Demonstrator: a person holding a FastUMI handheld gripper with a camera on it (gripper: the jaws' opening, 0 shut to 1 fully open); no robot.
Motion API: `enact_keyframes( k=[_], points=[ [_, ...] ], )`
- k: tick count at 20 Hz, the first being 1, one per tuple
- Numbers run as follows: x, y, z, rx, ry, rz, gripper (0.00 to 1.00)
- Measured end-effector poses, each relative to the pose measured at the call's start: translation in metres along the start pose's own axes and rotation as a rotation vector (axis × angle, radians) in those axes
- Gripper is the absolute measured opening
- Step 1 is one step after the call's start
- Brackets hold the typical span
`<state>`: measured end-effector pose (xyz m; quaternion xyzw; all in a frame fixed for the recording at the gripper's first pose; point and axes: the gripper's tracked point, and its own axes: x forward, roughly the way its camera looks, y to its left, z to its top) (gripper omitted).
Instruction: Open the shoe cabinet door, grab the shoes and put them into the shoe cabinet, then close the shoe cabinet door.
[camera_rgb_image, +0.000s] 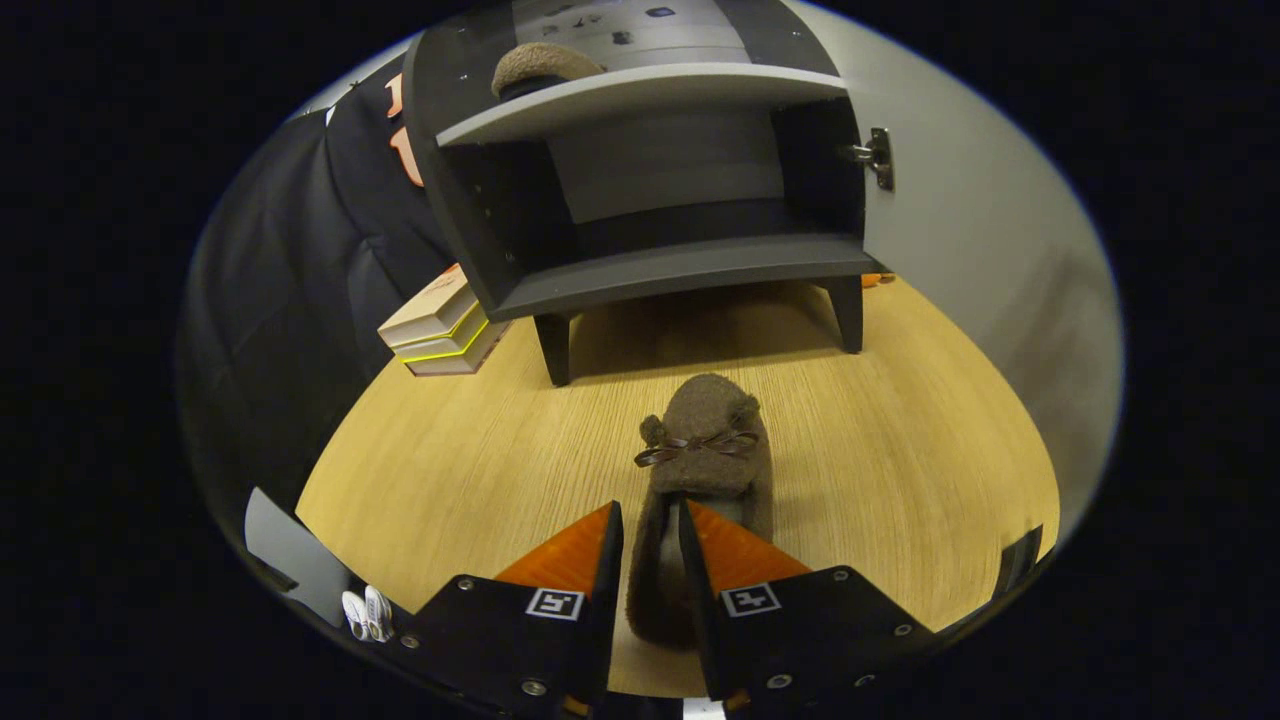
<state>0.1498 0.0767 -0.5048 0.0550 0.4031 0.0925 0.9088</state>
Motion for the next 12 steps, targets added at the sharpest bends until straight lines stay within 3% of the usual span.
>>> enact_keyframes(
  k=[6,12],
  points=[
    [0.036,0.001,-0.003,-0.04,0.006,0.017,0.33],
    [0.065,-0.004,0.004,-0.106,-0.02,-0.017,0.33]
  ],
)
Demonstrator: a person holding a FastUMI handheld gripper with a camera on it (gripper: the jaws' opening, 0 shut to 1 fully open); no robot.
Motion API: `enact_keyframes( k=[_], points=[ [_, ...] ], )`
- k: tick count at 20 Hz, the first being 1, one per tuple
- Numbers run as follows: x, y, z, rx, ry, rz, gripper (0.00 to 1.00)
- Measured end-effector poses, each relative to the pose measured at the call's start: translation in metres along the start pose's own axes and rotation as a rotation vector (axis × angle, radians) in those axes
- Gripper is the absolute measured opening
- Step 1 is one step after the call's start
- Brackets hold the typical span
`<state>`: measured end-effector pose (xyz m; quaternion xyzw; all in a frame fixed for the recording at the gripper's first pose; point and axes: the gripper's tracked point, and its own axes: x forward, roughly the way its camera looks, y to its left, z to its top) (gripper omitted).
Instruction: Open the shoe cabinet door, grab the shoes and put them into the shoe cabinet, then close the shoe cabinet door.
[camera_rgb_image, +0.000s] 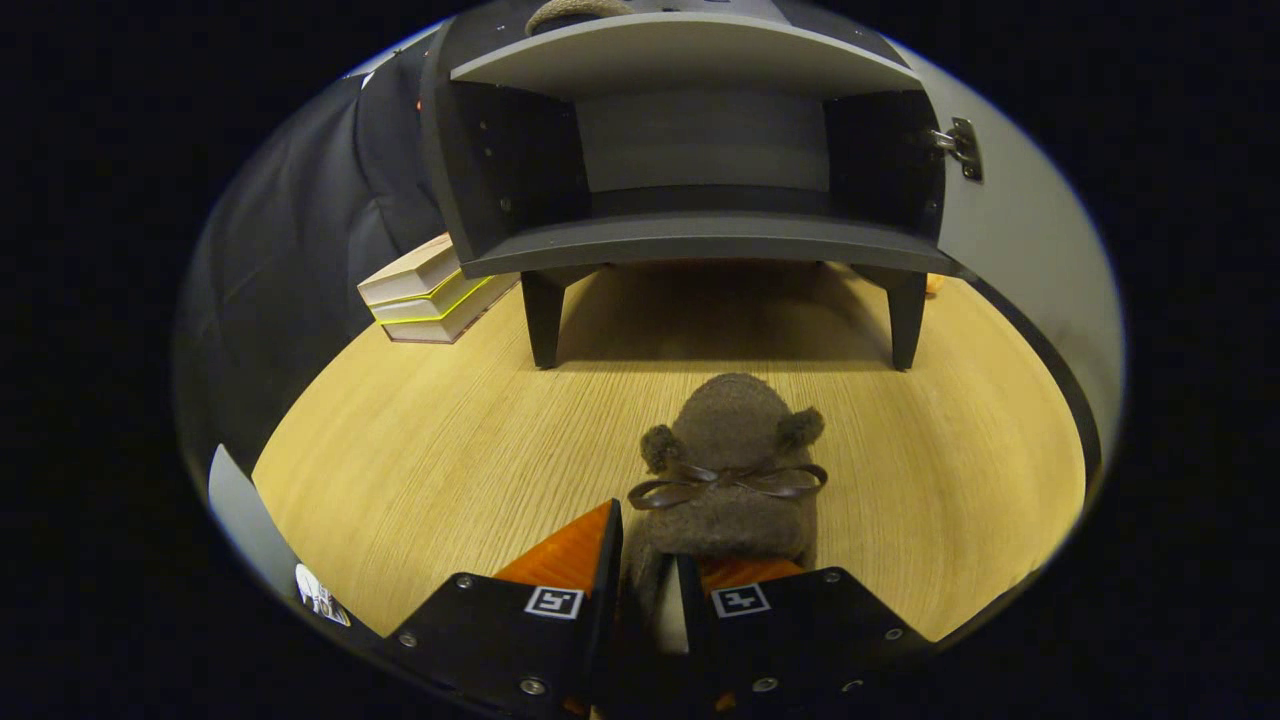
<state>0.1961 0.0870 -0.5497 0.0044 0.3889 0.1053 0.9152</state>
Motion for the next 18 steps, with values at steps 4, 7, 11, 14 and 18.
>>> enact_keyframes(
  k=[4,7,11,14,18],
  points=[
    [0.004,-0.004,0.001,0.021,0.0,-0.031,0.11],
    [-0.002,-0.008,0.01,0.058,-0.008,-0.043,0.04],
    [-0.023,-0.015,0.04,0.063,-0.059,-0.076,0.04],
    [-0.057,-0.013,0.073,0.041,-0.121,-0.105,0.04],
    [-0.118,-0.001,0.119,0.026,-0.203,-0.137,0.04]
  ],
)
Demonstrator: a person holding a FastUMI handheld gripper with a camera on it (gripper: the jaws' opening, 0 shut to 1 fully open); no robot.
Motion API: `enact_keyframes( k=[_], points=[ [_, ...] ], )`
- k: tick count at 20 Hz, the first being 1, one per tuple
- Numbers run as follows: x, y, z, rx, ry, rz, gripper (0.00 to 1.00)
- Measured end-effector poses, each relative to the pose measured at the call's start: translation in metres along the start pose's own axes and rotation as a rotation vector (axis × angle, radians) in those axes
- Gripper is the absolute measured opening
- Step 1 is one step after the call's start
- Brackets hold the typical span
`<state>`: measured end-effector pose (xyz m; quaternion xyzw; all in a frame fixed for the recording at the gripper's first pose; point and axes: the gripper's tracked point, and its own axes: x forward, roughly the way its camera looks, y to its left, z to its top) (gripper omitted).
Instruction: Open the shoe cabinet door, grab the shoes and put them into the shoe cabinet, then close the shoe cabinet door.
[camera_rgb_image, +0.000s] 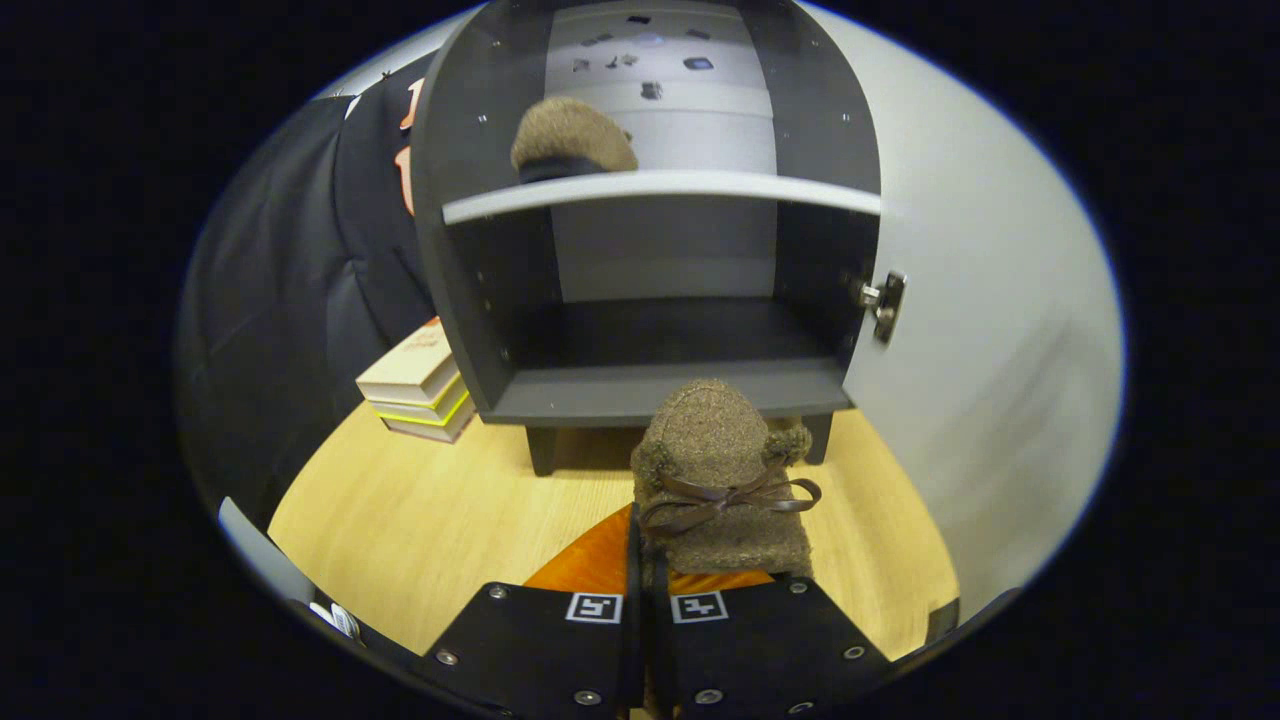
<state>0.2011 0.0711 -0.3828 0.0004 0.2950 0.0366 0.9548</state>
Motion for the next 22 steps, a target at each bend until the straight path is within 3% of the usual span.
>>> enact_keyframes(
  k=[10,15,22],
  points=[
    [-0.101,0.005,0.121,0.039,-0.171,-0.075,0.04],
    [-0.093,0.004,0.156,-0.005,-0.193,-0.083,0.04],
    [-0.031,-0.002,0.204,-0.03,-0.204,-0.058,0.03]
  ],
)
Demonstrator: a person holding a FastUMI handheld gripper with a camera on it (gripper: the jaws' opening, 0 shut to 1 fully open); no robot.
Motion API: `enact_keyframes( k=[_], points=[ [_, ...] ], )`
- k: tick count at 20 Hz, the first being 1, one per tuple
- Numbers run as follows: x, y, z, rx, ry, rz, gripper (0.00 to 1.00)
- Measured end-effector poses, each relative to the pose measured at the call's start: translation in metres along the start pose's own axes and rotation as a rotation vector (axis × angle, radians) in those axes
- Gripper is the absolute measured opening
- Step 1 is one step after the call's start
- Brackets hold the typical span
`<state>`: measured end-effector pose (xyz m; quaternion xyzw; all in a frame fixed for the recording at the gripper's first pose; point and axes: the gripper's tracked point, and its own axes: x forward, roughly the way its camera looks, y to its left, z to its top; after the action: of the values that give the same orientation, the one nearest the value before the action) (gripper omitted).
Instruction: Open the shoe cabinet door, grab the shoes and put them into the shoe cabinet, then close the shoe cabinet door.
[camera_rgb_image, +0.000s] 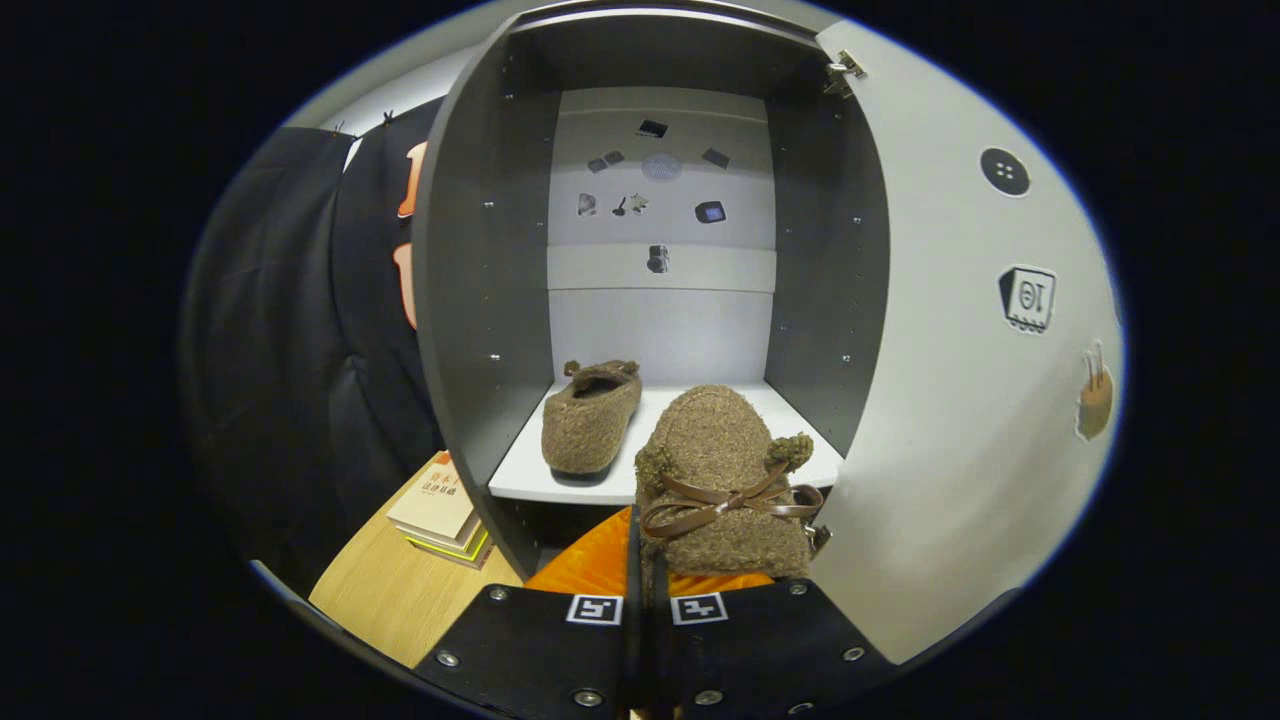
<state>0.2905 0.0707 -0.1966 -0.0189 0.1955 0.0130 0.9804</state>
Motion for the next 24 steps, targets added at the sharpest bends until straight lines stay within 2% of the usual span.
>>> enact_keyframes(
  k=[13,16,21,24],
  points=[
    [0.145,-0.033,0.044,0.031,0.016,0.083,0.03],
    [0.176,-0.034,0.042,0.021,0.034,0.094,0.04],
    [0.209,-0.023,0.053,-0.021,0.022,0.143,0.04],
    [0.222,-0.021,0.044,-0.034,0.054,0.135,0.05]
  ],
)
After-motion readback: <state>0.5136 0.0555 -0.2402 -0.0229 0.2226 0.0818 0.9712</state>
